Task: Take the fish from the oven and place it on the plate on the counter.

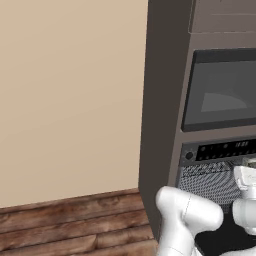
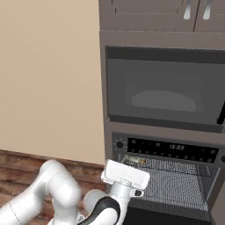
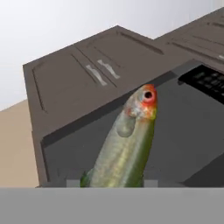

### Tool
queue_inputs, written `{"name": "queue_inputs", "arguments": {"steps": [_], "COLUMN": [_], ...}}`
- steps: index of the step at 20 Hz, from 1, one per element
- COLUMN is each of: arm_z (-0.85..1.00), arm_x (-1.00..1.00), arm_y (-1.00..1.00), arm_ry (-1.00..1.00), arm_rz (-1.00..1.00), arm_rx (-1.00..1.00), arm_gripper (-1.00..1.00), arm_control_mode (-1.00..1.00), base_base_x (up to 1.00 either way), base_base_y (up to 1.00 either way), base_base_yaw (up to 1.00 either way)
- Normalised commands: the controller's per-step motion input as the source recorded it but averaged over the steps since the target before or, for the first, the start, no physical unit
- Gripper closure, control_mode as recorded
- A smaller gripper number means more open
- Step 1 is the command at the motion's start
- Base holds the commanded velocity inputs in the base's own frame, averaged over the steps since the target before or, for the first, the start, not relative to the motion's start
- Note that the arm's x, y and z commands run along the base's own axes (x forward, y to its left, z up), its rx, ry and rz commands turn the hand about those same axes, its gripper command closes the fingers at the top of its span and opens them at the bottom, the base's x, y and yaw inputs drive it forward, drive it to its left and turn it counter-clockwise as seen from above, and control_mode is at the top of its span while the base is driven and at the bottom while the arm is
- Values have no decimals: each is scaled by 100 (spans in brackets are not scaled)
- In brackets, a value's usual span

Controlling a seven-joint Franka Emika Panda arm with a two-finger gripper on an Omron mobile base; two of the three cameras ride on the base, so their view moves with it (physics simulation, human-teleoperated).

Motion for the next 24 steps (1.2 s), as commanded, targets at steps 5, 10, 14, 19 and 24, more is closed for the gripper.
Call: {"name": "queue_inputs", "arguments": {"steps": [5, 10, 14, 19, 24], "arm_z": [75, 94, 100, 87, 19], "arm_x": [-34, -15, 10, 23, 34], "arm_y": [100, 100, 89, 84, 68], "arm_ry": [-27, -20, -1, -1, -1], "arm_rz": [0, 0, 0, 0, 0], "arm_rx": [-14, -19, -13, -15, -11], "arm_gripper": [100, 100, 100, 100, 100], "arm_control_mode": [-100, -100, -100, -100, -100], "base_base_x": [0, 0, 0, 0, 0], "base_base_y": [0, 0, 0, 0, 0], "base_base_yaw": [0, 0, 0, 0, 0]}}
